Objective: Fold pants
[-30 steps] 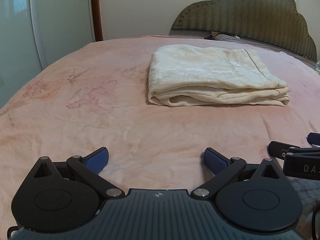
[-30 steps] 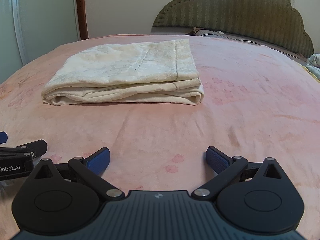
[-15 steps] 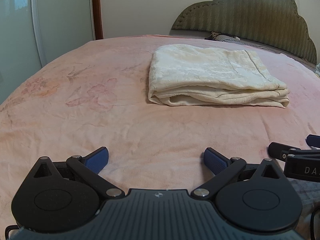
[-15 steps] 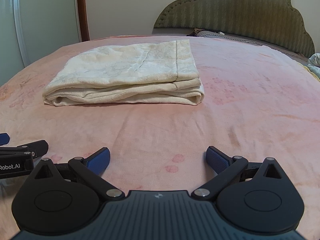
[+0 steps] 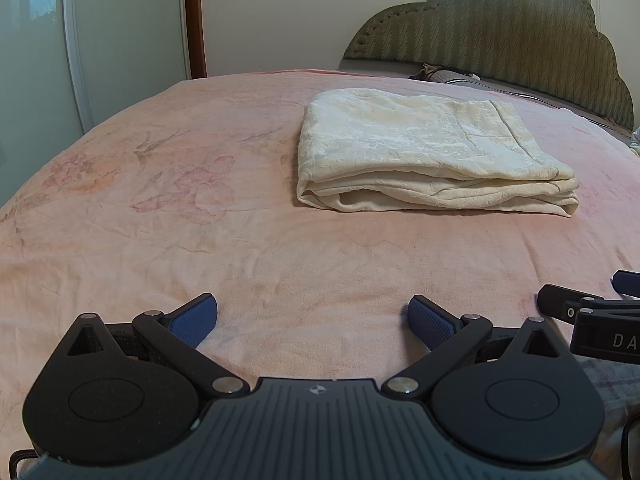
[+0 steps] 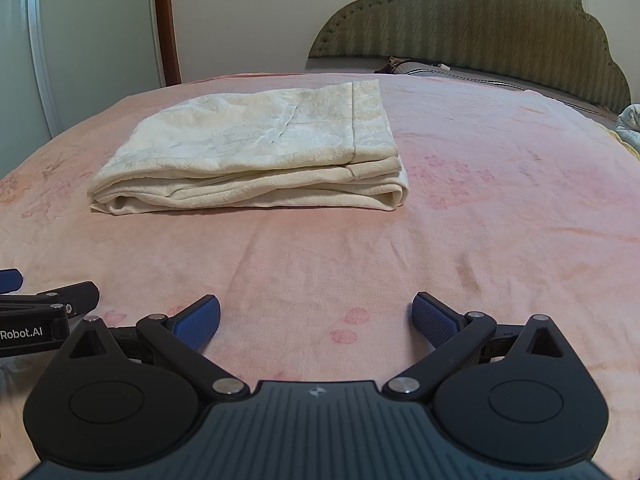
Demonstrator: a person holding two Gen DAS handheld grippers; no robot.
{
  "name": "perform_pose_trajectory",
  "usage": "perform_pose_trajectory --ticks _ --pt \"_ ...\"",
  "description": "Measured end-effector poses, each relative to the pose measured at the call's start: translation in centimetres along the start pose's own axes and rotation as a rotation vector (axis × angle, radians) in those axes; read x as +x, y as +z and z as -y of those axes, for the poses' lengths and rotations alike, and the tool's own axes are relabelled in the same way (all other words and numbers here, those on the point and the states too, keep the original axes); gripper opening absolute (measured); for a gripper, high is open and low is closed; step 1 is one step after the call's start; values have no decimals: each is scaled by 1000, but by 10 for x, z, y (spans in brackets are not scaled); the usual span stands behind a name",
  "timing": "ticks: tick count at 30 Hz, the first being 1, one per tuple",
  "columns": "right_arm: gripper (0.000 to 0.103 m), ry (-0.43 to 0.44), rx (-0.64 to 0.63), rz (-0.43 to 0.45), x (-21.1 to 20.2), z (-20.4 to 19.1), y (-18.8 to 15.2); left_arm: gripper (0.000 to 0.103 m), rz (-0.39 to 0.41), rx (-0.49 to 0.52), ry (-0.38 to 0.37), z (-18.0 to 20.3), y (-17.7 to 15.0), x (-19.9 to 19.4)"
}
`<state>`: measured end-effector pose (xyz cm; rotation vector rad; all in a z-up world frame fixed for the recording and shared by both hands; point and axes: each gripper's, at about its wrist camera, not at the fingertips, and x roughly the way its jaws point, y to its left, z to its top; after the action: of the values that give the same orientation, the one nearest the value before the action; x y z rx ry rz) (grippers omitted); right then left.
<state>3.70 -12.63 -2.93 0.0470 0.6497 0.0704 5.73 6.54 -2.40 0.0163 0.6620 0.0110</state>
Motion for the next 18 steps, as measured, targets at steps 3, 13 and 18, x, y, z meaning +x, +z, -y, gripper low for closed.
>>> perform_pose_trajectory --ticks 3,13,18 --pt "103 3 2 1 -1 0 0 103 0 0 0 0 0 0" --pt "103 6 4 3 -1 1 0 103 0 0 0 0 0 0" --pt "103 -3 -10 -1 -1 0 0 103 0 -1 0 0 0 0"
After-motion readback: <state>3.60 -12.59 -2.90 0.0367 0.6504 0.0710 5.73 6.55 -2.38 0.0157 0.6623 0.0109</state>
